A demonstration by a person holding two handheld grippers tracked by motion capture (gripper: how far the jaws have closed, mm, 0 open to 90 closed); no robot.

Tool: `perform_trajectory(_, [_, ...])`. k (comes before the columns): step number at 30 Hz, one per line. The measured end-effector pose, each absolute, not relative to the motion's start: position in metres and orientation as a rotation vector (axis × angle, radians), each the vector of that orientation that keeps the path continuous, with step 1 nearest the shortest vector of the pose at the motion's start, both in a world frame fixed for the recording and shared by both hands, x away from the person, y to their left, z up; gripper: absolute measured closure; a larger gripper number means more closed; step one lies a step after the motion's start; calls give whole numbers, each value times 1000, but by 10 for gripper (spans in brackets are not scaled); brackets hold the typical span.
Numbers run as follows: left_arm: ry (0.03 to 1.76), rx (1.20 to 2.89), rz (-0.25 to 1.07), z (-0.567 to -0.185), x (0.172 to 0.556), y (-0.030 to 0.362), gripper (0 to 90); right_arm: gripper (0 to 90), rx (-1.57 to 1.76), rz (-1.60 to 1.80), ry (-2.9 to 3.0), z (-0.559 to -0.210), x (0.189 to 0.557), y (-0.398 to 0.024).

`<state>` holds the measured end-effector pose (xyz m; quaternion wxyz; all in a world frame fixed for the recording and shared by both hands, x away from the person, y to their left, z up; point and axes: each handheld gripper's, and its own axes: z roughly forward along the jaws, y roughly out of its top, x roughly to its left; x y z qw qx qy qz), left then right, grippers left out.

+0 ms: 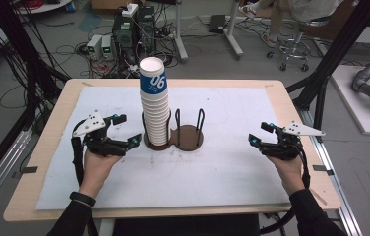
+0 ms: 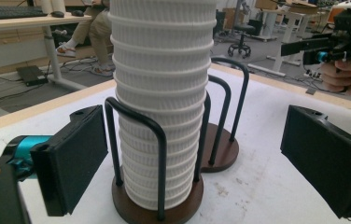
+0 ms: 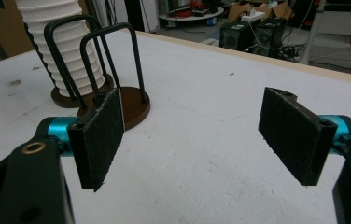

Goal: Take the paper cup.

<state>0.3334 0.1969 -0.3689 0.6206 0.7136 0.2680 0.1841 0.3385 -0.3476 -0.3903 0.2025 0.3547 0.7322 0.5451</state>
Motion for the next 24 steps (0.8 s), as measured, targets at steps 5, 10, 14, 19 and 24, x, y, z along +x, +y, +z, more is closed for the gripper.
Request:
perform_trajectory(5, [613, 1634, 422, -361, 337, 195, 72, 231, 984, 1519, 2042, -390, 338, -346])
perform_trajectory(10, [611, 1629, 421, -357, 344, 191, 72, 232, 978, 1519, 2041, -389, 339, -345])
perform_trajectory(14, [593, 1628, 420, -352, 353, 183, 72, 231, 974, 1518, 2045, -390, 339, -345])
perform_trajectory(19, [590, 1637, 425, -349, 360, 177, 72, 231, 975, 1520, 2045, -390, 339, -345])
perform_trajectory(24, [578, 1630, 436, -343, 368, 170, 71, 231, 973, 1520, 2046, -390, 339, -345])
